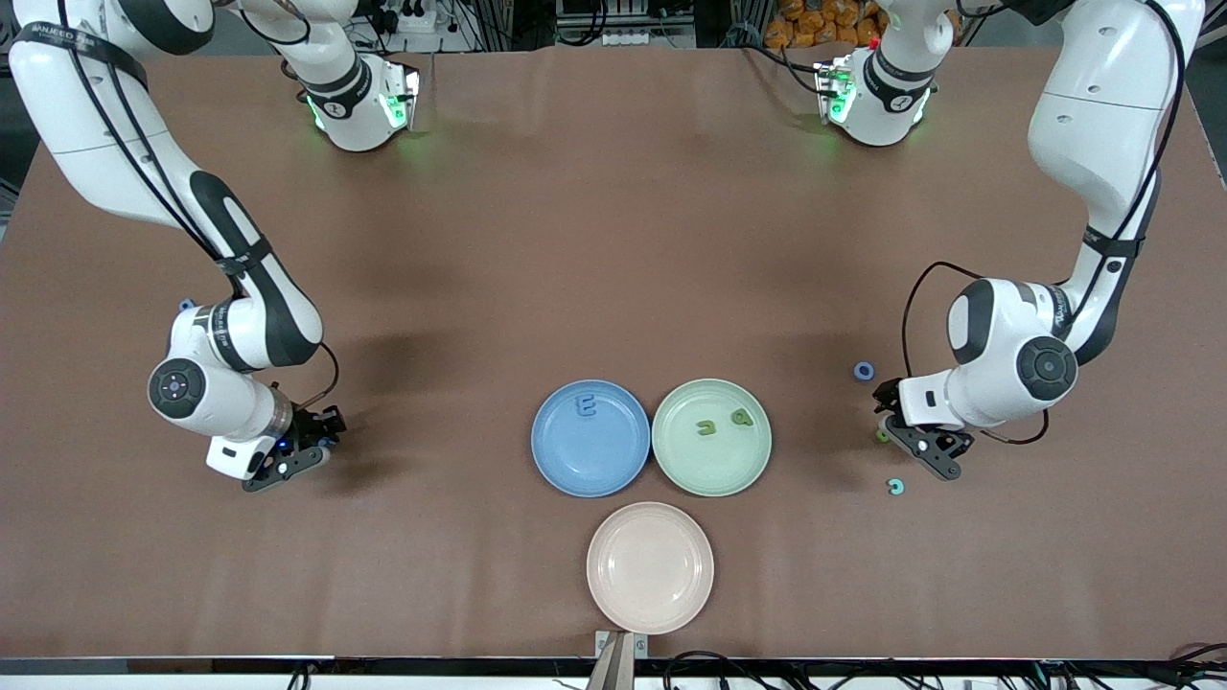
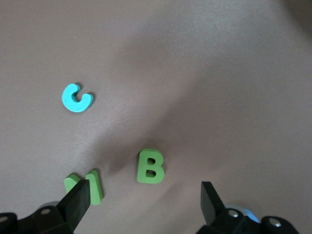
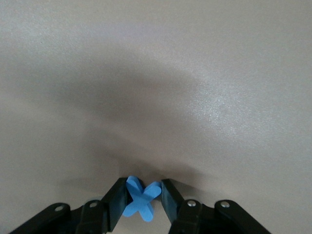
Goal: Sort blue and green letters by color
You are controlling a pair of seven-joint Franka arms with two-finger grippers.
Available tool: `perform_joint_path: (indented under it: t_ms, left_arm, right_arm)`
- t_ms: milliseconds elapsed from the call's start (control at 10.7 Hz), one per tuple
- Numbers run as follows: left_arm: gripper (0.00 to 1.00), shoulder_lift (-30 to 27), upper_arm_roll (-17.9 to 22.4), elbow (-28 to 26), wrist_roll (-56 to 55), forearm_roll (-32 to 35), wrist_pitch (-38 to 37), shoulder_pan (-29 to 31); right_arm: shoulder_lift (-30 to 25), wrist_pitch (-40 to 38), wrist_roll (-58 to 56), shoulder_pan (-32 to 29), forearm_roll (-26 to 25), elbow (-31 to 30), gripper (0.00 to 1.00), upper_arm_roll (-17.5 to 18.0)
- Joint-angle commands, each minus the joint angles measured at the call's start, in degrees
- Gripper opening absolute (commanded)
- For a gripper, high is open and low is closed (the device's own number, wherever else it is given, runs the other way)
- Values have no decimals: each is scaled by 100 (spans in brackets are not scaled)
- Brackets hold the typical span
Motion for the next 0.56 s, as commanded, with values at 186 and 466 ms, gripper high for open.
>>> perform_joint_path:
  t_ms: [186, 466]
  left_arm:
    - [100, 25, -27, -505, 20, 97, 842, 11]
    - [84, 16, -27, -620, -59, 97, 923, 28]
  right_arm:
    - [20, 38, 504, 13, -32, -77, 0, 119]
    - [-42, -223, 1251, 111, -32, -51, 0, 452]
